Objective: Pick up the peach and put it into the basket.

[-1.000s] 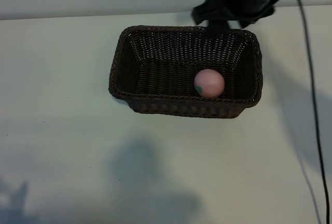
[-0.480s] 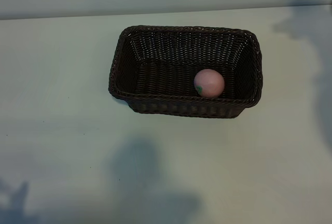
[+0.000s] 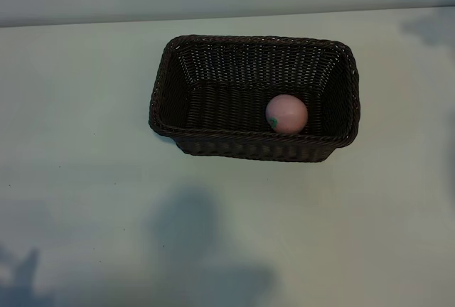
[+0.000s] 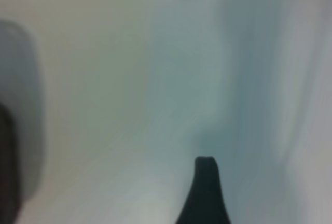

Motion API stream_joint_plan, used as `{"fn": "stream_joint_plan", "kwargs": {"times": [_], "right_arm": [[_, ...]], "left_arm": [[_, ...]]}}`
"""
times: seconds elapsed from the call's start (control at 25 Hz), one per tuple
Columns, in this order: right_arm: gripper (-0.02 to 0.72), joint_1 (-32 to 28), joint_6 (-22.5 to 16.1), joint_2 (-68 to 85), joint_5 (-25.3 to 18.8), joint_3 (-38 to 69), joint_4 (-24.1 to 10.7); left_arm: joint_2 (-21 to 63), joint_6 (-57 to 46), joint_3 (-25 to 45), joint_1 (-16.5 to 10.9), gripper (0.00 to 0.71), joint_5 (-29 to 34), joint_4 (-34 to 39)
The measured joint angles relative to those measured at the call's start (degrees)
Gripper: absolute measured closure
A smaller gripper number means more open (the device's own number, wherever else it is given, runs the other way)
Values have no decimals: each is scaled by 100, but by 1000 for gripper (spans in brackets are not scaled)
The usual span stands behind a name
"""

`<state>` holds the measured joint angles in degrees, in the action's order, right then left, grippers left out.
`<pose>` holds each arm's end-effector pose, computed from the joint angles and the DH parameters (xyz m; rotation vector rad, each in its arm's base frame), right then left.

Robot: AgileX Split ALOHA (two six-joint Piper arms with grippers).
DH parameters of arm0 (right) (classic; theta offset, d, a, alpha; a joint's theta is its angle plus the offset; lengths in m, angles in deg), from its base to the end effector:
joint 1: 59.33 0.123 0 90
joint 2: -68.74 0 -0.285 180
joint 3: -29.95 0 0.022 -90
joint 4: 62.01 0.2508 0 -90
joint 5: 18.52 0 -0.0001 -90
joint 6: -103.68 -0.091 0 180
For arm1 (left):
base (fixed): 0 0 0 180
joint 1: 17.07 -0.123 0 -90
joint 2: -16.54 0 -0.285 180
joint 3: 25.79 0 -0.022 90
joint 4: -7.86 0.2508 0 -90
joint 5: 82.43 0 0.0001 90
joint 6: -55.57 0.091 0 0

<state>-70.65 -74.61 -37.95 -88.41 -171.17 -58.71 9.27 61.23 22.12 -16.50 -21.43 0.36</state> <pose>0.3617 -0.0674 0.3546 0.2378 2.6992 0.0118 -0.0082 -0.0103 0.2807 0.1178 2.0189 -0.0999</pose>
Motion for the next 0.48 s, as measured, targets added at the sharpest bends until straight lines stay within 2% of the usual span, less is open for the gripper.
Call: {"fn": "stream_joint_plan", "kwargs": {"times": [0.2,0.48], "right_arm": [[155,0,53,1086,-6,0,347],[160,0,57,2838,-19,-6,400]], "left_arm": [[0,0,0,0,116,0,0],[0,-6,0,0,117,0,0]]}}
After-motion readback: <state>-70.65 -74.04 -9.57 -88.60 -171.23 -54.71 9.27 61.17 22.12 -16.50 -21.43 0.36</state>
